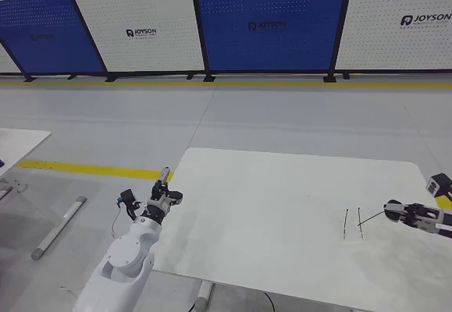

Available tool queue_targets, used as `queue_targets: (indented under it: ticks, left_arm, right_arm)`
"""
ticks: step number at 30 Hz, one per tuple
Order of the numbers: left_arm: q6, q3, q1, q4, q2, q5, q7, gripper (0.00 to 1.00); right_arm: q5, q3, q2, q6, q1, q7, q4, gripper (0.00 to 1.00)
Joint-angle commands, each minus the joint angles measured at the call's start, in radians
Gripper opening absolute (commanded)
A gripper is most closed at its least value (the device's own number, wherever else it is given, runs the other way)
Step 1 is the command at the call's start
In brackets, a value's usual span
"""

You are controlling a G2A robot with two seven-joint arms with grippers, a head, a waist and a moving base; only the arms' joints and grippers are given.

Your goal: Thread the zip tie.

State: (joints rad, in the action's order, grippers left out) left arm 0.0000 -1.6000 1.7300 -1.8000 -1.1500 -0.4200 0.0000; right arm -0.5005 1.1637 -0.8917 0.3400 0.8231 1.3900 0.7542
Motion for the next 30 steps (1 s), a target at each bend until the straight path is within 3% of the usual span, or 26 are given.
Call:
queue_targets:
  ticks: [1, 6, 10, 12, 17, 21, 23, 30]
  left_arm:
    - [0.000, 0.000, 0.000, 0.000, 0.000, 0.000, 0.000, 1.00]
    - [-0.012, -0.007, -0.007, -0.013, -0.001, 0.001, 0.007, 1.00]
    - [-0.007, -0.007, -0.003, -0.084, -0.005, -0.018, 0.004, 1.00]
    - [0.004, 0.009, 0.000, -0.123, -0.007, -0.020, -0.008, 1.00]
    - [0.012, 0.095, -0.008, -0.202, -0.011, 0.088, -0.029, 1.00]
    - [0.065, 0.152, -0.027, -0.214, -0.017, 0.082, -0.037, 1.00]
    - [0.062, 0.164, -0.041, -0.208, -0.022, 0.082, 0.019, 1.00]
    - [0.062, 0.164, -0.041, -0.208, -0.022, 0.082, 0.019, 1.00]
  right_arm:
    - [0.000, 0.000, 0.000, 0.000, 0.000, 0.000, 0.000, 0.00]
    - [-0.033, 0.009, -0.003, 0.000, 0.033, -0.059, 0.034, 0.00]
    - [-0.163, 0.052, -0.009, 0.000, 0.112, -0.100, 0.135, 0.00]
    - [-0.196, 0.065, -0.014, 0.000, 0.155, -0.121, 0.204, 0.00]
    - [-0.188, 0.053, -0.034, 0.000, 0.235, -0.239, 0.350, 0.00]
    - [-0.188, 0.037, -0.047, 0.000, 0.262, -0.273, 0.391, 0.00]
    - [-0.188, 0.037, -0.047, 0.000, 0.262, -0.273, 0.391, 0.00]
    - [-0.188, 0.037, -0.047, 0.000, 0.262, -0.273, 0.391, 0.00]
